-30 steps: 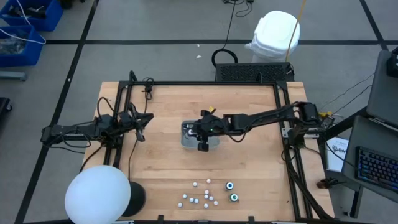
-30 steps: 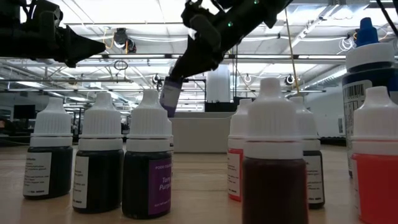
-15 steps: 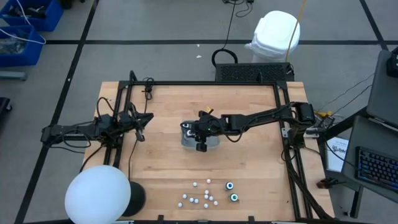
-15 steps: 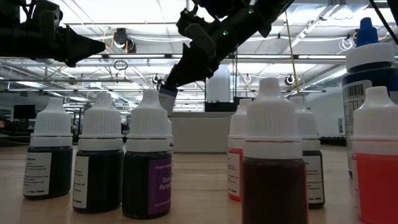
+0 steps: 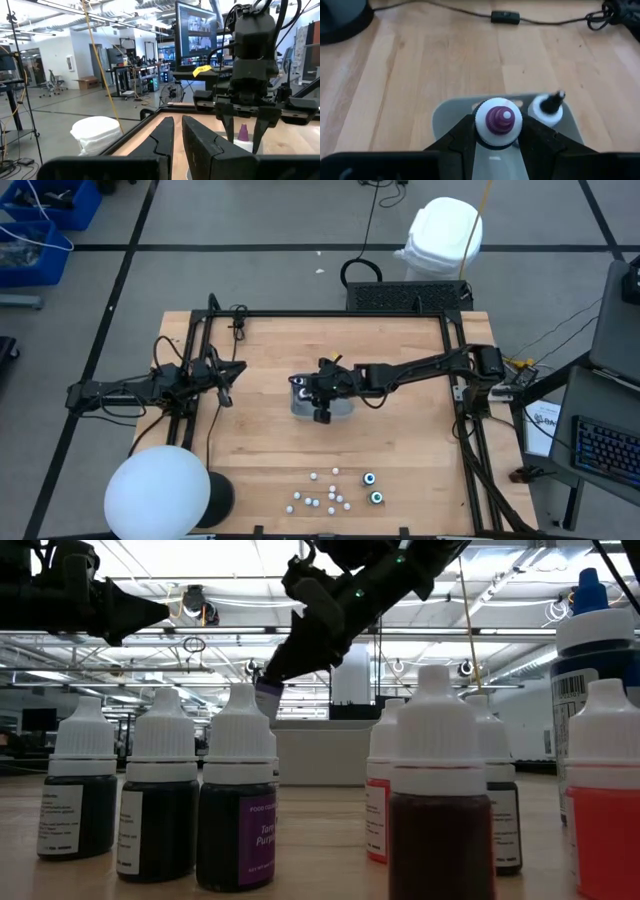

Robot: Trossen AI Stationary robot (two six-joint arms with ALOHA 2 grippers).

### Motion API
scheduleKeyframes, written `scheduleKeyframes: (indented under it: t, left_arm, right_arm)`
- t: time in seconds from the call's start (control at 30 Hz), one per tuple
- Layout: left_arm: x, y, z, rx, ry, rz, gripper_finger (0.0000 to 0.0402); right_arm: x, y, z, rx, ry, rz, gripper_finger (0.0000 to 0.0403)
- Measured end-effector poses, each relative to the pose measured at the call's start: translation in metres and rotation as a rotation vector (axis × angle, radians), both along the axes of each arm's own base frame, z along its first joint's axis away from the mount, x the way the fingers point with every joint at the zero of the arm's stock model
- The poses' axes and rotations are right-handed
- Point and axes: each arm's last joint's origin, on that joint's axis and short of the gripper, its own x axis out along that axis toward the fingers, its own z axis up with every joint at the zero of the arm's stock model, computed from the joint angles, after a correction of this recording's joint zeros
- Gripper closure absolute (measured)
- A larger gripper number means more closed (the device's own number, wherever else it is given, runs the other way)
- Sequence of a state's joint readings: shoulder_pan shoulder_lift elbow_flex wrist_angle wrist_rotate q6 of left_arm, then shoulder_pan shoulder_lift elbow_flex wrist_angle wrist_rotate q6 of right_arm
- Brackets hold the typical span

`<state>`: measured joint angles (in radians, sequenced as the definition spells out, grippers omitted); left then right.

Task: Pick & Place food coloring
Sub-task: Put the large violet food coloring bottle into the gray bin

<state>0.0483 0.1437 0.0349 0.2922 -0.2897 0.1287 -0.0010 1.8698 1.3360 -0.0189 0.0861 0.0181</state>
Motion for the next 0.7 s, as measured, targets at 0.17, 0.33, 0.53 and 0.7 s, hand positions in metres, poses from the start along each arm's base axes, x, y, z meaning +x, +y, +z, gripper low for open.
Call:
scheduleKeyframes:
  t: [0.17,0.33,0.53,0.7]
  left_arm:
    - [0.000,0.000,0.000,0.002,-0.004,0.000,0.0355]
    - [0.000,0.000,0.000,0.007,0.001,0.004,0.0355]
    - [0.000,0.000,0.000,0.008,0.003,0.003,0.0355]
    - [0.000,0.000,0.000,0.007,0.003,0.003,0.0355]
  right_arm:
    - [0.009,-0.001,-0.015,-0.016,0.045,-0.014,0.0287]
    - [0.010,-0.007,-0.025,-0.011,0.089,-0.031,0.0287]
    - [0.014,-0.012,-0.031,-0.029,0.090,-0.023,0.0285]
    - [0.016,-0.012,-0.032,-0.052,0.072,-0.005,0.0260]
